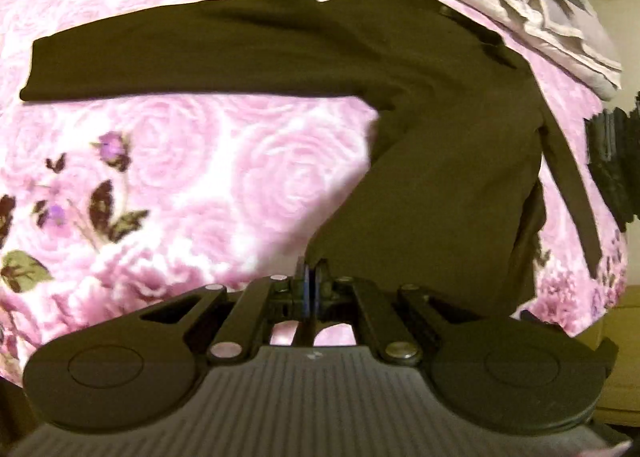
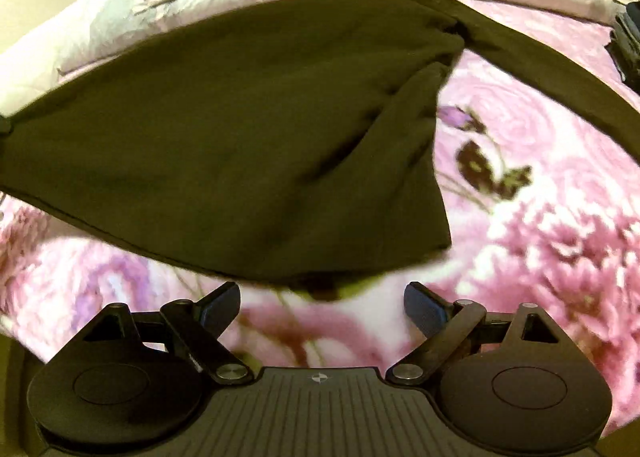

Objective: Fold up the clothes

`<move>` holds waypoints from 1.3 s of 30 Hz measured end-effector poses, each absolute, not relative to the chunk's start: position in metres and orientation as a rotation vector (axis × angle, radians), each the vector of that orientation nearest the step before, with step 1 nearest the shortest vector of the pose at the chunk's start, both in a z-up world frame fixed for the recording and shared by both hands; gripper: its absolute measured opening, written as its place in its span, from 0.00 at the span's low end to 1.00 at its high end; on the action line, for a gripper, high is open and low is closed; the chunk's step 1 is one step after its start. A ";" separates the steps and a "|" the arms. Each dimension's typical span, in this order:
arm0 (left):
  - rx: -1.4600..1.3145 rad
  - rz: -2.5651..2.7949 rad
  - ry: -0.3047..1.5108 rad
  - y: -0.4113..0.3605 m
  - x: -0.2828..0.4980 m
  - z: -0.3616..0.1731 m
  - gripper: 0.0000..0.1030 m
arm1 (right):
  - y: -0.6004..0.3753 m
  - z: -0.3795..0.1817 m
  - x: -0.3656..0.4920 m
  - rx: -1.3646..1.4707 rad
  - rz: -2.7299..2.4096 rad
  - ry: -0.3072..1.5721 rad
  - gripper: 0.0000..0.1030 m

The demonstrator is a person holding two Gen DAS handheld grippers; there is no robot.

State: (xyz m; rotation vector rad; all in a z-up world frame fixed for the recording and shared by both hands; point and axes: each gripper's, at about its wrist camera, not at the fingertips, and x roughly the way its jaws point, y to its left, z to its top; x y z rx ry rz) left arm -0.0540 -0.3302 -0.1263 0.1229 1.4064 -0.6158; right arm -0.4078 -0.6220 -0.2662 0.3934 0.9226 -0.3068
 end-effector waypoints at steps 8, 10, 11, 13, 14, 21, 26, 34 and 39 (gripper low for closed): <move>0.143 -0.662 1.408 -0.321 -0.053 -0.141 0.00 | -0.656 -0.254 -0.420 0.557 -0.450 0.803 0.89; 0.147 -0.669 1.410 -0.321 -0.055 -0.145 0.00 | -0.677 -0.252 -0.431 0.588 -0.495 0.783 0.89; 0.147 -0.672 1.412 -0.320 -0.057 -0.147 0.00 | -0.687 -0.254 -0.433 0.599 -0.500 0.786 0.89; 0.158 -0.678 1.414 -0.321 -0.061 -0.152 0.00 | -0.710 -0.265 -0.431 0.653 -0.467 0.810 0.80; 0.166 -0.683 1.412 -0.321 -0.064 -0.154 0.00 | -0.718 -0.270 -0.429 0.673 -0.445 0.822 0.72; 0.231 -0.788 1.386 -0.322 -0.083 -0.158 0.00 | -0.734 -0.258 -0.404 0.609 -0.252 0.981 0.02; 0.196 -0.862 1.409 -0.323 -0.100 -0.139 0.00 | -0.753 -0.208 -0.427 0.505 -0.252 1.063 0.01; 0.208 -0.942 1.567 -0.319 -0.164 -0.163 0.00 | -0.753 -0.160 -0.528 0.462 -0.465 1.224 0.02; 0.342 -0.863 1.632 -0.315 -0.184 -0.198 0.01 | -0.753 -0.187 -0.535 0.474 -0.569 1.260 0.02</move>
